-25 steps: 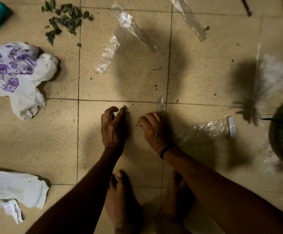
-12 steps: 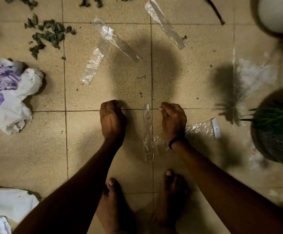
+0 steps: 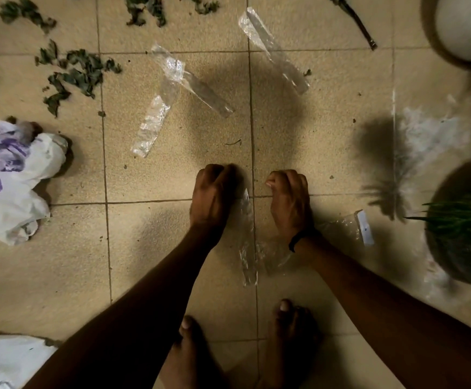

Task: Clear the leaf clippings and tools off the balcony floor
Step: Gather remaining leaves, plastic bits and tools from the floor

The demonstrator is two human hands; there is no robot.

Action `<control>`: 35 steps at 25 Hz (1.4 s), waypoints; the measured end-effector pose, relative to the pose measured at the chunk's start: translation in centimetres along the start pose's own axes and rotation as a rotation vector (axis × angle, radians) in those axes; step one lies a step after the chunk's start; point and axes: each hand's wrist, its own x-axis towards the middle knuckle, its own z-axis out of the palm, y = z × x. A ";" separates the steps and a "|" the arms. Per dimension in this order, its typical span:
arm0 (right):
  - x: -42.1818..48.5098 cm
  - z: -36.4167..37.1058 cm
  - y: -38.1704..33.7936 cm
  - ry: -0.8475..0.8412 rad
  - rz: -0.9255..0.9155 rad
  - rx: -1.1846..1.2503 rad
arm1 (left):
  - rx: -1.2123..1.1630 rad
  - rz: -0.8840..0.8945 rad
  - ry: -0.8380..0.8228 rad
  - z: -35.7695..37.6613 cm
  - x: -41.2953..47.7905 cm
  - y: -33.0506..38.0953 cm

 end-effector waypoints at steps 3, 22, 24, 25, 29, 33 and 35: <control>1.8 -0.1 -1.2 0.036 0.051 0.099 | 0.019 0.091 0.022 1.2 0.3 -1.1; 6.5 0.8 -3.5 -0.298 0.027 -0.126 | -0.066 -0.444 0.291 -2.3 -2.6 -3.1; 5.1 -0.7 -4.3 -0.283 0.191 0.008 | -0.089 -0.521 0.309 -4.0 -4.0 -2.6; 4.5 -1.4 -4.6 -0.269 0.309 0.090 | -0.104 -0.558 0.323 -4.9 -4.7 -2.1; 2.0 -5.8 -7.8 -0.271 0.788 0.473 | -0.205 -0.693 0.338 -8.7 -7.5 -1.3; 1.2 -9.1 -12.1 -0.309 0.746 0.447 | -0.318 -0.775 0.363 -12.8 -11.1 0.1; 1.9 -8.9 -13.3 -0.321 0.659 0.400 | -0.329 -0.763 0.370 -13.6 -12.5 0.1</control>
